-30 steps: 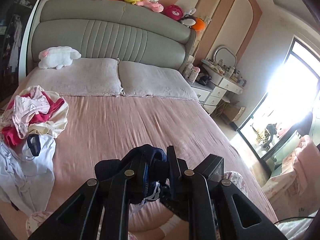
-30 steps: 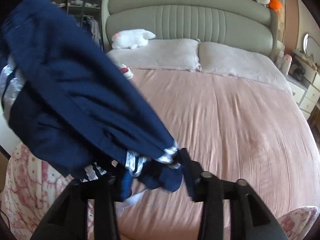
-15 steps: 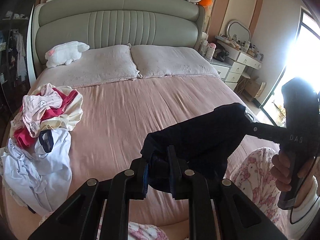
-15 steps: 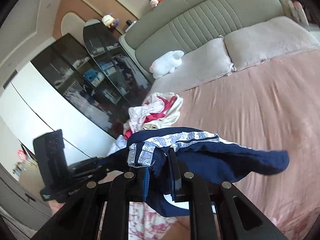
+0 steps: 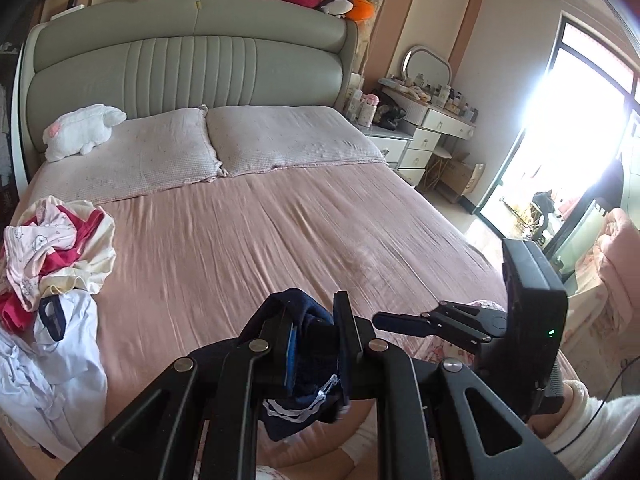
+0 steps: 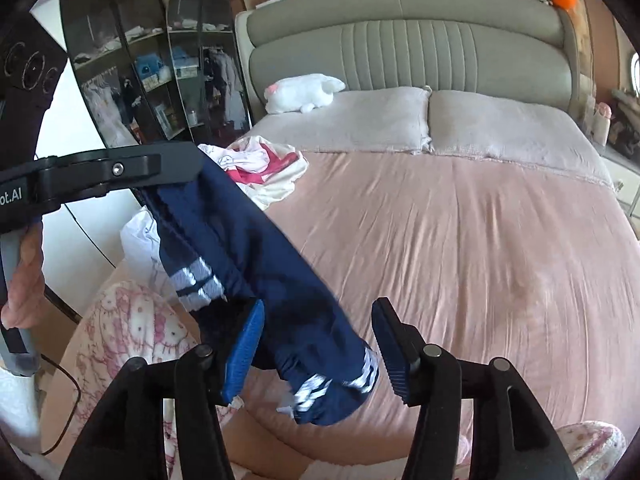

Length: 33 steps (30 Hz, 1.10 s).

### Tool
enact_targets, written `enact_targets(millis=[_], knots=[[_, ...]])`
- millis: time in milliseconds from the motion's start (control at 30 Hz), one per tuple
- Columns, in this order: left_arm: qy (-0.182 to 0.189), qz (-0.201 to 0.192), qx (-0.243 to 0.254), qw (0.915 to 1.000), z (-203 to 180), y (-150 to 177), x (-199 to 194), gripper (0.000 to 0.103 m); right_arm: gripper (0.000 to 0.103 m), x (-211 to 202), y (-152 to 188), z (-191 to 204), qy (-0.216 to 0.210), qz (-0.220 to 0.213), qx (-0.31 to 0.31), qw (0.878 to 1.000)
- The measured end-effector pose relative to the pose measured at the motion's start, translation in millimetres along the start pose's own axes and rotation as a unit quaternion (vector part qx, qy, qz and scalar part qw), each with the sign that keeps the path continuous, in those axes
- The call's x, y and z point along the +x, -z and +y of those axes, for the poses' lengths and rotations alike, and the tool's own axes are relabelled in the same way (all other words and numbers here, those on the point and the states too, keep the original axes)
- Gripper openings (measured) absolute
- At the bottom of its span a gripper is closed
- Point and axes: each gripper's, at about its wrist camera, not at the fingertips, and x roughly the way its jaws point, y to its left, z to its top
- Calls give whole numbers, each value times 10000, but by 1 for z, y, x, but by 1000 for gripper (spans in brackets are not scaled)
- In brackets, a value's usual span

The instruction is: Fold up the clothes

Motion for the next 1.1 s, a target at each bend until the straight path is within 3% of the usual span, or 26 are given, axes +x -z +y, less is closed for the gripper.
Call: enact_targets(millis=[67, 167, 267, 333, 467, 567, 600, 633, 667, 867, 900, 967, 1000, 1033, 1100], knots=[[12, 19, 0, 10000, -1, 0, 2, 14, 58, 16, 0, 20, 242, 195, -514, 9982], [11, 1, -120, 9999, 3, -3, 1, 14, 58, 28, 3, 28, 62, 335, -626, 9975], [48, -36, -238, 9997, 8, -5, -5, 14, 58, 9, 5, 29, -543, -22, -331, 9980], [114, -45, -298, 9995, 11, -7, -8, 14, 58, 0, 3, 33, -702, -235, -282, 9969], [94, -72, -283, 9995, 8, -8, -11, 14, 58, 19, 5, 50, -96, -67, -755, 9971], [-37, 9, -209, 9998, 7, -6, -9, 14, 56, 39, 9, 42, 387, -5, -641, 9972], [-94, 69, -203, 9997, 8, -3, -6, 14, 41, 43, 8, 36, 545, -27, -523, 9971], [-137, 137, -205, 9996, 10, 0, -3, 14, 15, 46, 7, 28, 589, -14, -358, 9976], [-198, 178, -207, 9994, 13, 3, 0, 14, 8, 46, 4, 18, 503, -7, -141, 9986], [-578, 385, -235, 9973, 28, 17, 22, 15, 3, 22, -25, -25, -382, -338, 817, 9953], [-647, 369, -256, 9969, 30, 19, 25, 18, 3, 15, -31, -28, -465, -459, 890, 9939], [-784, 336, -298, 9959, 34, 23, 31, 37, 3, 0, -43, -30, -569, -699, 969, 9912], [-731, 290, -359, 9963, 35, 25, 31, 55, 3, -7, -48, -30, -543, -806, 981, 9904], [-636, 229, -420, 9968, 34, 25, 31, 62, 3, -13, -50, -28, -495, -893, 982, 9899], [-498, 111, -505, 9974, 27, 26, 31, 64, 3, -26, -56, -25, -409, -1047, 984, 9888]])
